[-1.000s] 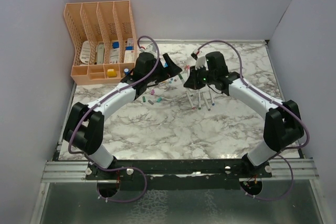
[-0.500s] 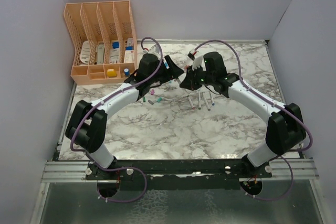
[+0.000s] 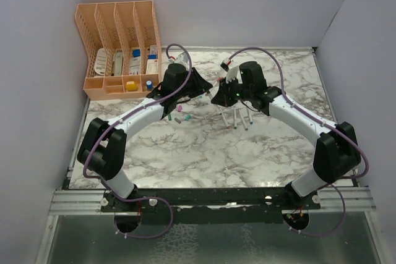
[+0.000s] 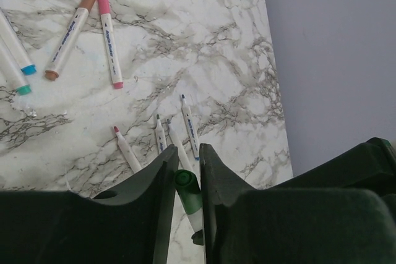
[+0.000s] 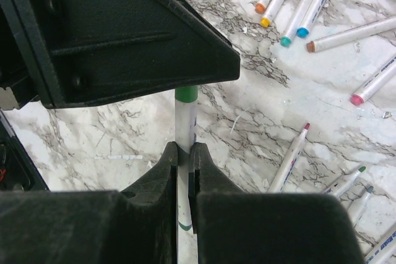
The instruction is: Open the pen caps
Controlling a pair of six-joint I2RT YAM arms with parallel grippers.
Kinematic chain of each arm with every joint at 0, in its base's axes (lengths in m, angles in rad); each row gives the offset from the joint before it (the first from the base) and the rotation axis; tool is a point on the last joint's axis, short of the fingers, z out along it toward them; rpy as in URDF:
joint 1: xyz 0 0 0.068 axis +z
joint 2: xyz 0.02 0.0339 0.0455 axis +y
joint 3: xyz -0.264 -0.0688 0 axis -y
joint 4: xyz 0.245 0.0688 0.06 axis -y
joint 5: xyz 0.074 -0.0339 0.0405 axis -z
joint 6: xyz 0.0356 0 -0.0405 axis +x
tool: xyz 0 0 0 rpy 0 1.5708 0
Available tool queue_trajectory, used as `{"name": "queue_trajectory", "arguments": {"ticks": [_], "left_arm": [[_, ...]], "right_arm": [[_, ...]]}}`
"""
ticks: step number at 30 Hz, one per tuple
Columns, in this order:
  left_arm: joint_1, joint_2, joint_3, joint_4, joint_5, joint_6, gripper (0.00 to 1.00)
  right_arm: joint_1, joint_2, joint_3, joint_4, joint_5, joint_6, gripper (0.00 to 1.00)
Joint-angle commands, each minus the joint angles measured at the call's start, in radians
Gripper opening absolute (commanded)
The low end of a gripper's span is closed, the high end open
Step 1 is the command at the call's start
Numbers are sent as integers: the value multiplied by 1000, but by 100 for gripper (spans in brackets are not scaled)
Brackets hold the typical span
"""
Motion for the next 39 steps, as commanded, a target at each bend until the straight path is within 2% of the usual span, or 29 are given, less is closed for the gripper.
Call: {"name": "queue_trajectory", "arguments": {"ticks": [1, 8, 11, 12, 13, 15, 17, 18, 21, 29, 35, 39], "left_arm": [[-5, 10, -8, 36, 34, -3, 21], [-4, 10, -11, 37, 48, -1, 19], [-4, 11, -12, 35, 50, 0, 0], [-5, 11, -12, 36, 50, -1, 0], [-4, 11, -14, 37, 49, -2, 0], [-5, 8, -18, 40, 46, -6, 0], [-5, 4, -20, 43, 45, -8, 0], [-4, 2, -20, 43, 45, -9, 0], [-5, 1, -13, 41, 50, -10, 0], [-11, -6, 3, 44, 57, -12, 0], [-15, -9, 5, 48, 59, -14, 0], [-17, -11, 5, 50, 57, -12, 0]], "right_arm": [[7, -44, 14, 36, -19, 5, 1], [7, -45, 19, 44, -12, 10, 1], [7, -48, 20, 50, -11, 17, 1], [7, -47, 22, 51, -9, 21, 2], [7, -46, 25, 47, -5, 24, 14], [7, -40, 31, 42, -9, 24, 46], [7, -35, 33, 39, -9, 24, 62], [7, -32, 33, 38, -11, 25, 63], [7, -20, 32, 41, -19, 27, 62], [8, 11, 31, 58, -45, 38, 46], [9, 30, 40, 61, -55, 40, 42], [9, 42, 48, 58, -56, 38, 31]]}}
